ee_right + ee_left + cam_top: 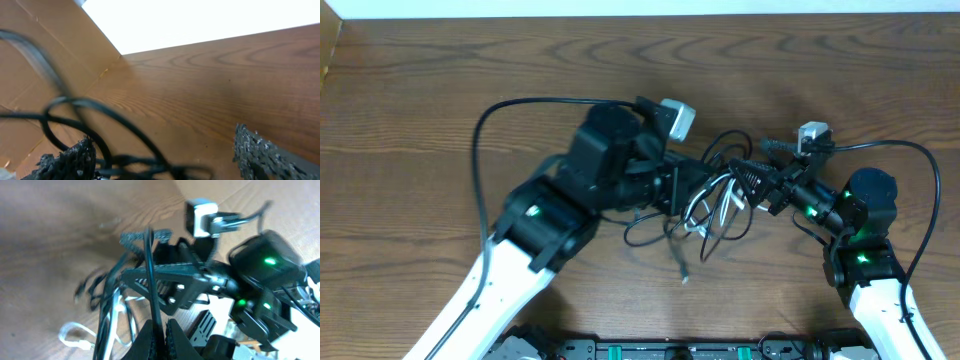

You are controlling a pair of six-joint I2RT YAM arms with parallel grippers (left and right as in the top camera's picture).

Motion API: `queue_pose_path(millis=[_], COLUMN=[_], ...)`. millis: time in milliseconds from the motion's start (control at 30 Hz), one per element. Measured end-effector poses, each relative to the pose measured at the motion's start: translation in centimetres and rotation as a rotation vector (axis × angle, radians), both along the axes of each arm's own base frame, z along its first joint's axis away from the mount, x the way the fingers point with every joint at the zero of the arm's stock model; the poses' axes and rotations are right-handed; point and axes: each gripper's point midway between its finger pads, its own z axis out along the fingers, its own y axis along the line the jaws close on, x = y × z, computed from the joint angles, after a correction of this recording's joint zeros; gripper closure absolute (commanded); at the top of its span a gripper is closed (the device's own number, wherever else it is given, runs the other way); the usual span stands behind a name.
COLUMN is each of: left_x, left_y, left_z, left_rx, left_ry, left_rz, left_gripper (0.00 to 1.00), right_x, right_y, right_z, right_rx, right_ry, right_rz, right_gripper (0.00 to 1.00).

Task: Untangle cables
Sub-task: 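Move the right gripper toward the cables hanging from the left gripper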

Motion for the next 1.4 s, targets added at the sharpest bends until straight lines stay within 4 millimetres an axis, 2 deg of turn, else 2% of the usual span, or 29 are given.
queue_pose_path(millis=[200, 333, 367, 500, 633, 667, 767, 800, 833, 900, 933, 1000, 1033, 1100, 1200, 1267, 1400], left_x=[-0.1, 0.0, 0.0, 0.1, 0.5, 0.6, 0.7, 0.7, 0.6, 0.5, 0.4, 0.2, 0.0, -0.2, -0.3, -0.2, -0.1], left_y=[3.3, 4.3, 4.3, 4.2, 3.9, 3.9, 3.4, 3.3, 3.0, 2.6, 2.3, 1.9, 1.7, 1.3, 1.2, 1.2, 1.2], left_z=[3.2, 4.0, 4.0, 3.1, 1.9, 1.5, 0.1, -0.2, -0.6, -1.3, -1.6, -2.1, -2.4, -2.6, -2.8, -2.8, -2.9], left_rx=[-0.03, -0.035, -0.034, -0.015, 0.007, 0.015, 0.03, 0.033, 0.034, 0.037, 0.04, 0.047, 0.049, 0.05, 0.053, 0.055, 0.06], left_ry=[-0.137, -0.173, -0.175, -0.147, -0.108, -0.091, -0.038, -0.024, -0.002, 0.026, 0.039, 0.06, 0.07, 0.08, 0.083, 0.083, 0.08], left_rz=[0.029, 0.047, 0.047, 0.044, 0.04, 0.04, 0.016, 0.009, -0.005, -0.026, -0.035, -0.053, -0.063, -0.078, -0.086, -0.085, -0.078], left_gripper=[0.92, 0.92, 0.92, 0.92, 0.87, 0.87, 0.83, 0.79, 0.77, 0.73, 0.71, 0.66, 0.64, 0.61, 0.55, 0.52, 0.5], right_x=[-0.7, -1.0, -1.1, -1.3, -1.4, -1.3, -1.2, -1.2, -1.1, -0.9, -0.8, -0.5, -0.4, -0.1, 0.0, -0.3, -1.1], right_y=[0.6, 0.9, 1.0, 1.1, 1.1, 1.1, 1.2, 1.1, 1.1, 0.9, 0.8, 0.6, 0.5, 0.3, -0.3, -0.6, -1.3], right_z=[0.1, 0.1, 0.1, -0.1, -0.1, 0.0, 0.6, 0.7, 0.8, 0.8, 0.7, 0.5, 0.1, -1.1, -4.3, -6.5, -9.1], right_rx=[-0.062, -0.093, -0.098, -0.116, -0.119, -0.119, -0.121, -0.121, -0.122, -0.124, -0.128, -0.136, -0.138, -0.148, -0.174, -0.19, -0.218], right_ry=[-0.076, -0.12, -0.127, -0.136, -0.138, -0.146, -0.179, -0.186, -0.192, -0.189, -0.189, -0.184, -0.165, -0.114, 0.026, 0.126, 0.256], right_rz=[0.068, 0.104, 0.111, 0.127, 0.131, 0.13, 0.13, 0.127, 0.123, 0.108, 0.1, 0.085, 0.077, 0.06, 0.028, 0.014, -0.009], right_gripper=[0.1, 0.16, 0.21, 0.59, 0.95, 0.99, 0.99, 0.99, 0.96, 0.59, 0.51, 0.26, 0.21, 0.19, 0.14, 0.14, 0.09])
